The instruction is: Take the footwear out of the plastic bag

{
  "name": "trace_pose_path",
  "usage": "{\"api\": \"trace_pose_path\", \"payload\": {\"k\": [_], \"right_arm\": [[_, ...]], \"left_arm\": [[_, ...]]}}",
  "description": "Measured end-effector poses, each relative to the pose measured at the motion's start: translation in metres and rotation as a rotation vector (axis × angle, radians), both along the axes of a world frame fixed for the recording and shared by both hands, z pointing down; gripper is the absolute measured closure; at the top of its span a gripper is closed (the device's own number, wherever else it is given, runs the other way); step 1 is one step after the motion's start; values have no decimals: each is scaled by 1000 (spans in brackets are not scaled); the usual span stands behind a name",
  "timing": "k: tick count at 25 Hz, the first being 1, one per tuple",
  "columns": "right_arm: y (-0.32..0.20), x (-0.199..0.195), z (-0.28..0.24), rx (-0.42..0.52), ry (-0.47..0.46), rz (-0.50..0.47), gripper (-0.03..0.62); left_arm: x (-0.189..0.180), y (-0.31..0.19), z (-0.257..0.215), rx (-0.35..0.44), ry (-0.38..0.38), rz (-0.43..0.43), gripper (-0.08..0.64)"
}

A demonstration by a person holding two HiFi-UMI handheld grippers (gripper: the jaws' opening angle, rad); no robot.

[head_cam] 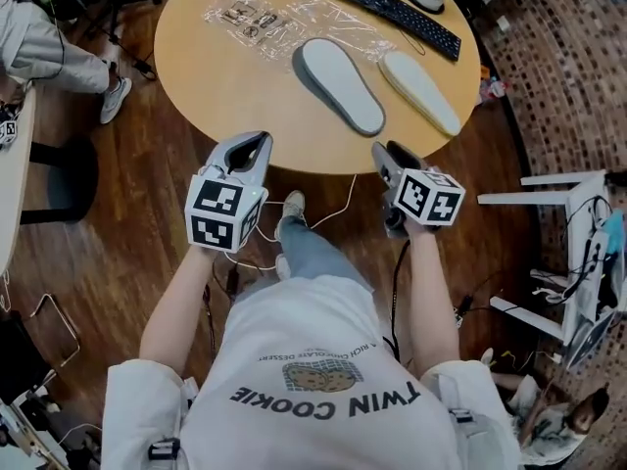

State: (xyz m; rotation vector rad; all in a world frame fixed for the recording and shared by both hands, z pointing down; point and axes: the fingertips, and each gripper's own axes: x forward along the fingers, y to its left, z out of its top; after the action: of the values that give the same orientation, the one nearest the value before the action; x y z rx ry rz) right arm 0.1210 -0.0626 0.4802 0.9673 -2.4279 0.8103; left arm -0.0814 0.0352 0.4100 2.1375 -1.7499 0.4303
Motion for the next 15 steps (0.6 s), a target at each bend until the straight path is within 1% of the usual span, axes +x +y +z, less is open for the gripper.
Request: {"api": "trace_pose_path", "payload": {"k": [4, 8, 11, 15], "right_arm": [[58, -9, -38, 76, -5, -63, 454], [113, -14, -62, 130, -6, -110, 454], [144, -7, -75, 166, -8, -128, 460], [171, 13, -95, 234, -8, -140, 494]], "left_arm": [[40, 37, -11, 9, 45, 6, 554], [84, 61, -17, 25, 74, 25, 554], [116, 77, -19, 28, 100, 27, 554], [152, 98, -27, 47, 95, 7, 554]]}}
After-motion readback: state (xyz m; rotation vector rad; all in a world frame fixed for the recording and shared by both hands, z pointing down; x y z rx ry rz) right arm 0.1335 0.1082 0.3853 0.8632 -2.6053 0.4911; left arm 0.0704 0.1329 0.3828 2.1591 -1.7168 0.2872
